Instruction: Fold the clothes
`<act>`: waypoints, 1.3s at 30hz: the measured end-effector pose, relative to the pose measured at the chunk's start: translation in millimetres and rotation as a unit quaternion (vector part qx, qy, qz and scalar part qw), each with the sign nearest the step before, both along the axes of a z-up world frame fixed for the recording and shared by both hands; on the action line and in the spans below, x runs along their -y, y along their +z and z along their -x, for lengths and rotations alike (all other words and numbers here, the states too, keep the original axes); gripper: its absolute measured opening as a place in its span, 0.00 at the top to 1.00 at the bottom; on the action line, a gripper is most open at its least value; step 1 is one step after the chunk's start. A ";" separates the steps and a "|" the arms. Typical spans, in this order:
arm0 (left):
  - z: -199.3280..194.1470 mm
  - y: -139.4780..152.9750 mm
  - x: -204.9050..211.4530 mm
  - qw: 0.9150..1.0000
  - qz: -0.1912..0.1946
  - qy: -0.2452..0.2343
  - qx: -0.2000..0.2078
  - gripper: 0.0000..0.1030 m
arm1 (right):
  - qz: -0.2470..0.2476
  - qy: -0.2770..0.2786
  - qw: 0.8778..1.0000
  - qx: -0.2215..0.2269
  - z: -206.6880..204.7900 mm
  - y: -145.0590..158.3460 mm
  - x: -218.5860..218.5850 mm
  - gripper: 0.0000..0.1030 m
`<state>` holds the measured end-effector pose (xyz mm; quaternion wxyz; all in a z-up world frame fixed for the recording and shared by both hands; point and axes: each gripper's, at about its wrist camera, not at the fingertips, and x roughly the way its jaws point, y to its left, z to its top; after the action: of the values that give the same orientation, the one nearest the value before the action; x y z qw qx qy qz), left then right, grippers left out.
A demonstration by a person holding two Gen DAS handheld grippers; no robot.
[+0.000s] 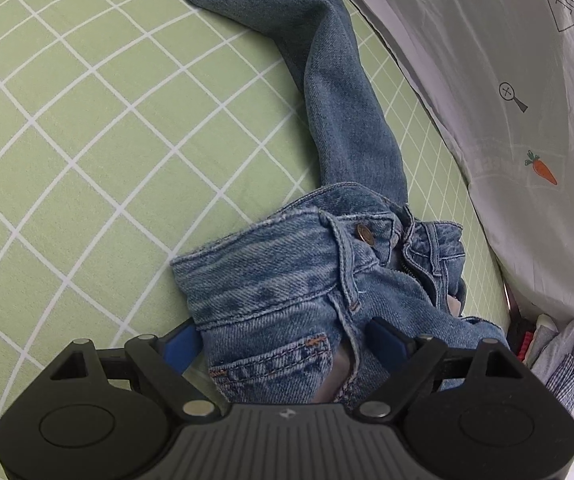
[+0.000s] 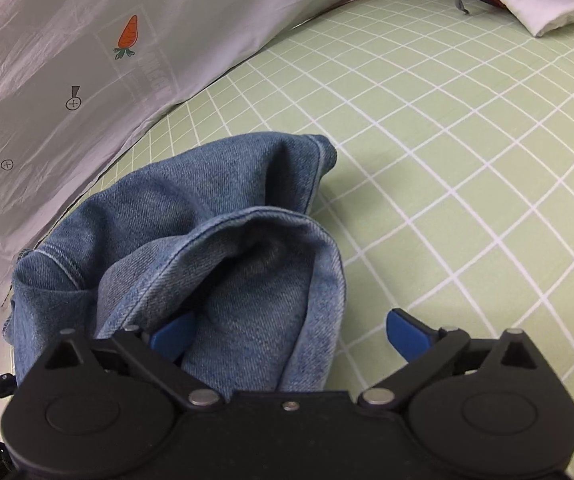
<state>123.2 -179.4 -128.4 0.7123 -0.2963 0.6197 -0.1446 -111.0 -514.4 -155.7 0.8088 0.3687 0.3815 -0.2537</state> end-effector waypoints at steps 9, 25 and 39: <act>-0.7 1.0 -5.9 0.999 0.031 0.012 0.005 0.59 | -0.022 -0.004 1.000 0.001 10.2 1.9 6.8 0.63; -29.6 99.7 22.8 0.985 0.071 -0.006 0.160 0.85 | 0.343 0.018 0.935 0.089 -21.2 157.4 65.8 0.94; 28.4 66.6 -118.7 0.975 -0.117 0.131 0.137 0.85 | 0.226 0.118 0.966 0.054 -1.2 103.6 -8.3 0.59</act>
<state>94.8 -60.6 -61.8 0.8327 -0.2671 0.4847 -0.0161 -109.8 -506.1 -52.1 0.9146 0.1424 0.3107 -0.2159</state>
